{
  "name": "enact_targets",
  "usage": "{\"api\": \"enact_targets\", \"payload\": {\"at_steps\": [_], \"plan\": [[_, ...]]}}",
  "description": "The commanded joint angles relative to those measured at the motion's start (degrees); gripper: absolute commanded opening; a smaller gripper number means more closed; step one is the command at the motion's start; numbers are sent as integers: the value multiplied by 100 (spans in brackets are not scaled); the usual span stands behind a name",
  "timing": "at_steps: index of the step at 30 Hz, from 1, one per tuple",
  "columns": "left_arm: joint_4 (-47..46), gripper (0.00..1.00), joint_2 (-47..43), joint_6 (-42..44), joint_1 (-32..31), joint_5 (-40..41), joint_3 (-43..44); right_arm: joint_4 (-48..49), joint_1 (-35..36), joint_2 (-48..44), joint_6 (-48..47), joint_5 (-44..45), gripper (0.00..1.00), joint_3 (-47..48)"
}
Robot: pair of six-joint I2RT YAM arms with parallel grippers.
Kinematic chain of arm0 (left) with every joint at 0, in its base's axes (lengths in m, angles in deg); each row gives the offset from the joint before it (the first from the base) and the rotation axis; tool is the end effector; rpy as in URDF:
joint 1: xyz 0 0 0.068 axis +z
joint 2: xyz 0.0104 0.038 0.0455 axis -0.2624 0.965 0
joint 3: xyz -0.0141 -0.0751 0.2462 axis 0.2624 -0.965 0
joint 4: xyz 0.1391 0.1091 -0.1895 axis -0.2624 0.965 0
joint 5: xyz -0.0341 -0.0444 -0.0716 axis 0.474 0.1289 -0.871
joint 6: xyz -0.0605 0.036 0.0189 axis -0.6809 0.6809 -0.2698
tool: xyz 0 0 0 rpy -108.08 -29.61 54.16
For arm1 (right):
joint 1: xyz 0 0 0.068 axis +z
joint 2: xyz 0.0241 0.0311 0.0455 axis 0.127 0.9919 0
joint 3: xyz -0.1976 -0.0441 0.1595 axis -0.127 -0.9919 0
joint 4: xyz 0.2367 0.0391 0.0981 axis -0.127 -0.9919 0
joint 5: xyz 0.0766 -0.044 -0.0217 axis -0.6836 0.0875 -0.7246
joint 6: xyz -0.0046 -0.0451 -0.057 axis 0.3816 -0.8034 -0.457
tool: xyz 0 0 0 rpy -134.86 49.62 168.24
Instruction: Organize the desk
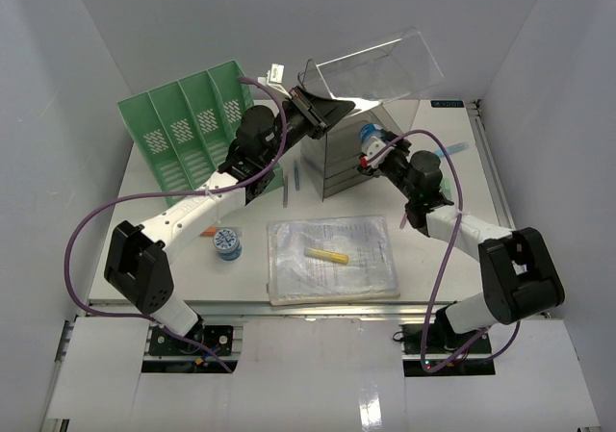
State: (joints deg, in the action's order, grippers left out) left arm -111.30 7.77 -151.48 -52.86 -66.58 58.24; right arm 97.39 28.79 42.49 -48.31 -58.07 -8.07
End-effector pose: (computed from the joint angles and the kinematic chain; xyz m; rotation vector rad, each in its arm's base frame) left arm 0.3113 -0.2533 0.3929 -0.2409 1.5709 -1.6073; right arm 0.3151 0.1349 0.2522 -0.9302 1.1989 -0.1869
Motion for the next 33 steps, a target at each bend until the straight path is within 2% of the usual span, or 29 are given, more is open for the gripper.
{"api": "enact_targets", "payload": {"at_steps": [1,3,5,6,11,13,18,22,25,26,29,33], "plan": [[-238,4,-261,62,100,235,18,800,37,204,-27,-67,19,431],[-244,4,-311,58,100,253,-60,749,39,330,-10,-18,36,559],[-251,4,-377,58,100,260,-106,606,39,362,30,-27,64,658],[-255,4,-397,63,96,255,-118,432,39,308,22,-126,73,686],[-307,4,-474,118,100,210,-213,-598,39,-170,33,-1039,97,681],[-378,4,-509,100,100,198,-300,-990,39,-332,42,-1324,90,717],[-436,4,-534,84,99,179,-381,-2250,47,-573,-293,-2148,90,966],[-453,4,-525,75,100,127,-363,-4872,87,-569,-1761,-3978,90,1392],[-476,4,-540,60,100,104,-354,-6310,533,-506,-2812,-4306,90,1337],[-485,4,-542,52,100,107,-362,-6402,868,-490,-2882,-4164,90,1160],[-539,4,-575,-17,95,98,-404,-5774,1802,-333,-2371,-3114,90,627],[-545,4,-686,-64,100,92,-530,-5112,2670,425,-1266,-2290,90,909]]}}
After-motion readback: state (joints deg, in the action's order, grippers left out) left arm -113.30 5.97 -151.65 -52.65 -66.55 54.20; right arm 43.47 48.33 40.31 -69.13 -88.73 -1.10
